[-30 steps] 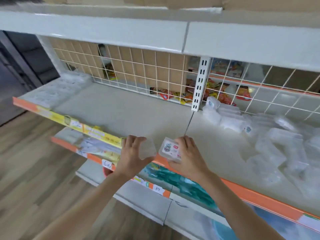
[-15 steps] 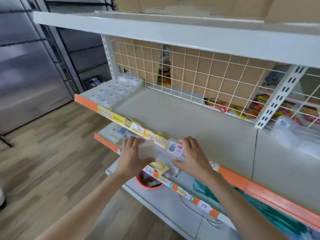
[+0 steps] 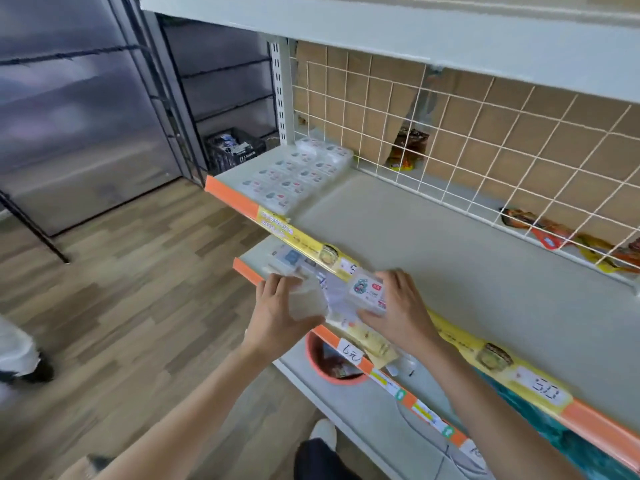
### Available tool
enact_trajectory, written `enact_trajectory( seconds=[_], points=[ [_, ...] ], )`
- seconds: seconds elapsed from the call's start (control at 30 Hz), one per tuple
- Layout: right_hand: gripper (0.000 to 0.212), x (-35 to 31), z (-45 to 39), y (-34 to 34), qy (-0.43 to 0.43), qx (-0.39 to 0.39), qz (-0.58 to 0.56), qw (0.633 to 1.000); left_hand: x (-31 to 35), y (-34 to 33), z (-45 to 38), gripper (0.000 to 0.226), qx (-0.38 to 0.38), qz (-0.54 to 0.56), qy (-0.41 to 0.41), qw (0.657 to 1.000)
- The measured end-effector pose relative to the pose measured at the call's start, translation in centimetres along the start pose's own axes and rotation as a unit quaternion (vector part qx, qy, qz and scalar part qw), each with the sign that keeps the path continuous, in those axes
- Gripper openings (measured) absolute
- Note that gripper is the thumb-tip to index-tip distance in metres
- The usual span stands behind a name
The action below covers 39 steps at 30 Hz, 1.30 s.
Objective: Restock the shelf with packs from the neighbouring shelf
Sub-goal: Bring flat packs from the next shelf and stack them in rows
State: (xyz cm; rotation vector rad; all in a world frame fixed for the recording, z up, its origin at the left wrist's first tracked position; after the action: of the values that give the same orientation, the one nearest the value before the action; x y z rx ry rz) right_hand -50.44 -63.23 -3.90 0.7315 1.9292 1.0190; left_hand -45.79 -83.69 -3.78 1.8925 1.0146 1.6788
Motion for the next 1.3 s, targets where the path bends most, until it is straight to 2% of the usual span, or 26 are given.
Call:
enact_trajectory(
  seconds=[0.2,0.3,0.4,0.57,0.67,0.77,0.83,0.93,1.03,1.13,1.2,1.3],
  points=[
    [0.058,3.3,-10.1,-2.5,-0.072,0.02,-0.041,0.996,-1.6,1.9,-6.9,0.068,0.009,-0.009,-0.023,1.0],
    [0.061,5.1,-14.0,-4.1,-0.108,0.022,-0.021,0.994,-1.6,2.5,-11.1,0.066,0.001,-0.045,-0.065,0.997],
    [0.066,6.4,-15.4,-5.5,-0.131,-0.02,0.031,0.991,-1.7,1.6,-14.5,0.068,-0.015,-0.053,-0.085,0.995],
    [0.087,8.2,-14.7,-5.3,-0.113,-0.078,-0.052,0.989,-1.0,-2.4,-18.5,0.071,-0.108,-0.077,-0.125,0.983],
    [0.077,9.1,-14.3,-4.5,-0.126,-0.053,-0.075,0.988,-0.8,-4.6,-20.7,0.072,-0.162,-0.101,-0.139,0.972],
    [0.069,10.2,-14.7,-3.7,-0.178,-0.009,-0.053,0.982,-0.5,-6.3,-22.5,0.077,-0.219,-0.126,-0.158,0.955],
    [0.066,9.8,-15.4,-3.0,-0.19,0.003,-0.047,0.981,-0.2,-6.8,-23.6,0.088,-0.243,-0.111,-0.164,0.95],
    [0.063,7.4,-17.3,-2.1,-0.152,0.003,-0.041,0.988,1.0,-6.6,-25.6,0.096,-0.242,-0.035,-0.212,0.946],
    [0.065,4.4,-19.4,-2.6,-0.112,-0.017,-0.056,0.992,2.1,-6.0,-27.8,0.081,-0.263,-0.016,-0.285,0.922],
    [0.074,3.8,-20.7,-3.6,-0.135,-0.004,-0.078,0.988,1.2,-4.7,-30.9,0.067,-0.258,-0.034,-0.297,0.919],
    [0.078,4.0,-20.8,-4.8,-0.15,-0.049,-0.091,0.983,-0.4,-3.5,-33.6,0.067,-0.232,-0.034,-0.278,0.932],
    [0.081,3.3,-20.5,-7.4,-0.101,-0.156,-0.058,0.981,-3.2,-1.8,-37.8,0.069,-0.186,-0.048,-0.226,0.955]
  ],
)
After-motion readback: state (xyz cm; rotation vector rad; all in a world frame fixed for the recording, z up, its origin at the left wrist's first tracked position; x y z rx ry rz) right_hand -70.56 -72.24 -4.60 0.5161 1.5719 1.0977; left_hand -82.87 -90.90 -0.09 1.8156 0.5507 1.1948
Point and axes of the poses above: each hand's wrist, its own z-axis away from the middle knuckle, its own y-axis out of the back of the hand, x = y × z, the point moved 4 cm from there along -z, towards the middle knuckle, and after that the axes turned 5 degrees about y, right-handed, at the moved point
